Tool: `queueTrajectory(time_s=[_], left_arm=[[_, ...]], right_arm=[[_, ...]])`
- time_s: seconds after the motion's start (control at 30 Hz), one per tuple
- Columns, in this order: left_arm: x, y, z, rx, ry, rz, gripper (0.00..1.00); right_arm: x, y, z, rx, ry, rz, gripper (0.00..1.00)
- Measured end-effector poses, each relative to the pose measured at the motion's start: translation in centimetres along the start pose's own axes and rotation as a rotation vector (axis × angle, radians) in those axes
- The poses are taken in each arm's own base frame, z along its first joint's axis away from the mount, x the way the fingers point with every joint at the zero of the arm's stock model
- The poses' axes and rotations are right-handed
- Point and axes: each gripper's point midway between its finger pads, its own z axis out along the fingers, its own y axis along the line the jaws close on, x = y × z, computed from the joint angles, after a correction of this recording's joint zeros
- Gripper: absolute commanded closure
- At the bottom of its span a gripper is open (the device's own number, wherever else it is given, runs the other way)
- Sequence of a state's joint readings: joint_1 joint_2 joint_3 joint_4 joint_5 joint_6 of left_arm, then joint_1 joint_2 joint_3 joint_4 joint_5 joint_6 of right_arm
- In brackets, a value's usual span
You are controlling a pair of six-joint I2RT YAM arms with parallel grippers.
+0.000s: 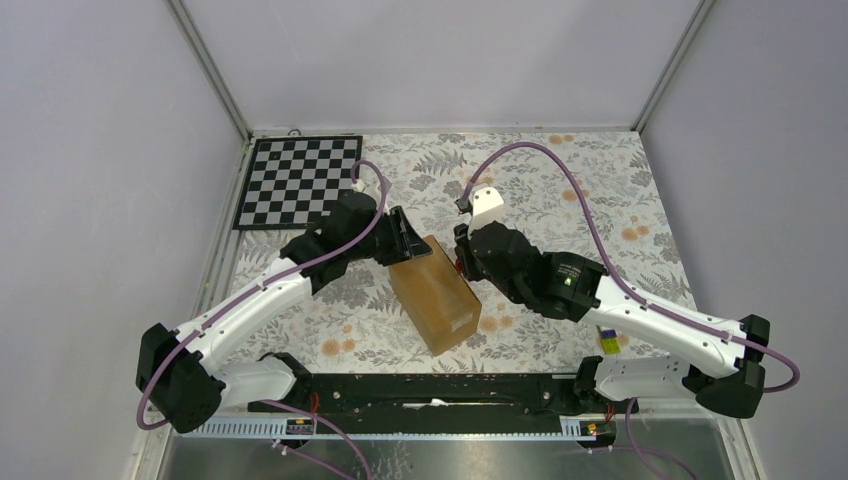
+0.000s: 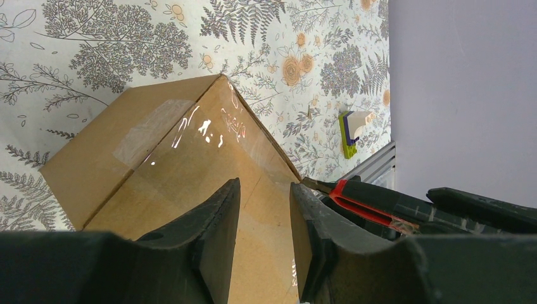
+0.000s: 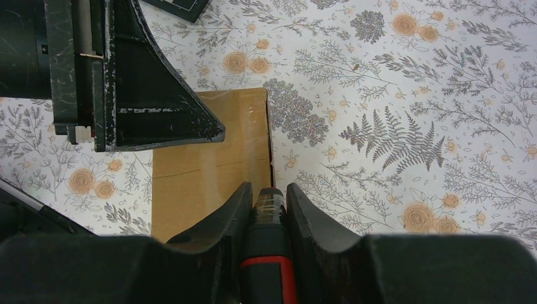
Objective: Unpack the express box
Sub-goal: Cut the express box at the center of the board.
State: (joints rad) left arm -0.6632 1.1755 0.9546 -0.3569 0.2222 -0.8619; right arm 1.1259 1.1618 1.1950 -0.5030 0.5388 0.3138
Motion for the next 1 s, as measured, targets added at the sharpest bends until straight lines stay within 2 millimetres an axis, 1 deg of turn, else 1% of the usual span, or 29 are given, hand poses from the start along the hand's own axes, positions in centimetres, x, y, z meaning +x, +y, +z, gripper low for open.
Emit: queueTrajectory(time_s=[0.67, 1.0], left_arm=[[0.1, 0.1, 0.2, -0.005, 0.004, -0.002, 0.62], [0.2, 0.0, 0.2, 0.001, 0.015, -0.006, 0.62]], right_arm=[[0.5, -0.3, -0.3, 0.002, 0.013, 0.001, 1.0], [2.1, 0.0, -0.3, -0.025, 0.066, -0.026, 1.0]])
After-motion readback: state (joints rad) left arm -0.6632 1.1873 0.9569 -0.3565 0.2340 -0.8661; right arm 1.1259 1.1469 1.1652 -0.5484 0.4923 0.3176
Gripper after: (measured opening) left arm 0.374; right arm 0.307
